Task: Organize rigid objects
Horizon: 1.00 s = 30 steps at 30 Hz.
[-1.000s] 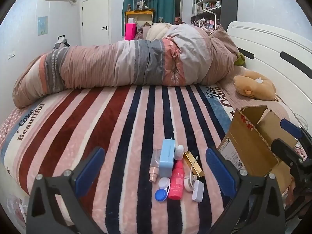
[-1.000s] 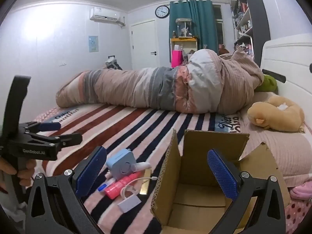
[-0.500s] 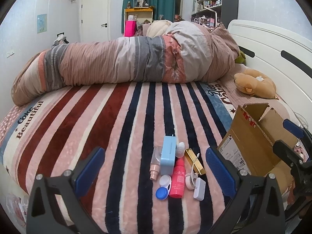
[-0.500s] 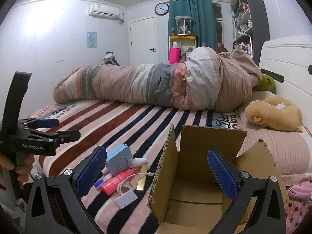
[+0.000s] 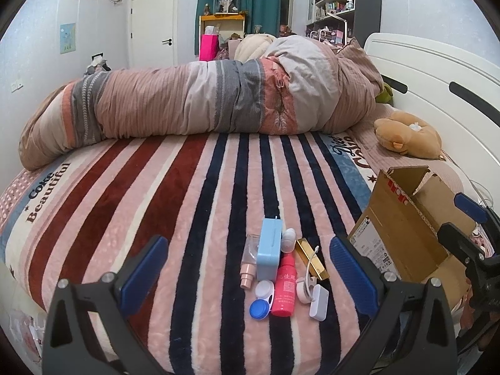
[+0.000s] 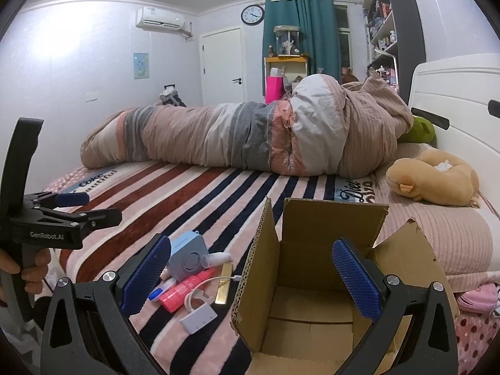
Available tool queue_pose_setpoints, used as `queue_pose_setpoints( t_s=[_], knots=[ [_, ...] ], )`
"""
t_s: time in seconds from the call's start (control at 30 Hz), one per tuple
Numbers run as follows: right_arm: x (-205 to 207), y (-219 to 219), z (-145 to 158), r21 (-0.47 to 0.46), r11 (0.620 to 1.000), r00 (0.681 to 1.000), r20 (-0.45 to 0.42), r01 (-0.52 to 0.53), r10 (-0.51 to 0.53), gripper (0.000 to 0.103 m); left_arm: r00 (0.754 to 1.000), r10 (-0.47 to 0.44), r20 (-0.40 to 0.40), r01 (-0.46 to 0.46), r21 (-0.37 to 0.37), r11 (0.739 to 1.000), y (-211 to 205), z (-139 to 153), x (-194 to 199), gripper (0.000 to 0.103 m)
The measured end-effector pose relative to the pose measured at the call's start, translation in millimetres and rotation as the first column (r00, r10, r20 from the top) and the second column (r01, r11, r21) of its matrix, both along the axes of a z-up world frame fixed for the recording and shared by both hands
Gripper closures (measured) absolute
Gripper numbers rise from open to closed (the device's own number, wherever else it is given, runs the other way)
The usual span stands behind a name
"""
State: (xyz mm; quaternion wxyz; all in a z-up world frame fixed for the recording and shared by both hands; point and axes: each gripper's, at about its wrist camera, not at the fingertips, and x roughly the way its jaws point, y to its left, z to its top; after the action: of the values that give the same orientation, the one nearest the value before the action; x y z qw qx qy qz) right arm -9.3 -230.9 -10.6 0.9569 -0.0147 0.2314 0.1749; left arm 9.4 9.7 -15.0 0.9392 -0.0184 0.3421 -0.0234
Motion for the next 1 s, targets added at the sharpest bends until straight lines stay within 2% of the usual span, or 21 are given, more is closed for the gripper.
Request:
queue_pose_setpoints(
  t_s=[1.0],
  knots=[
    [-4,-11,1,0.001,0.999,0.999,0.001,0.052,-0.052,0.0,1.0,-0.01,0.017,0.01,0.001,1.0,-5,9,-11,0.001]
  ],
)
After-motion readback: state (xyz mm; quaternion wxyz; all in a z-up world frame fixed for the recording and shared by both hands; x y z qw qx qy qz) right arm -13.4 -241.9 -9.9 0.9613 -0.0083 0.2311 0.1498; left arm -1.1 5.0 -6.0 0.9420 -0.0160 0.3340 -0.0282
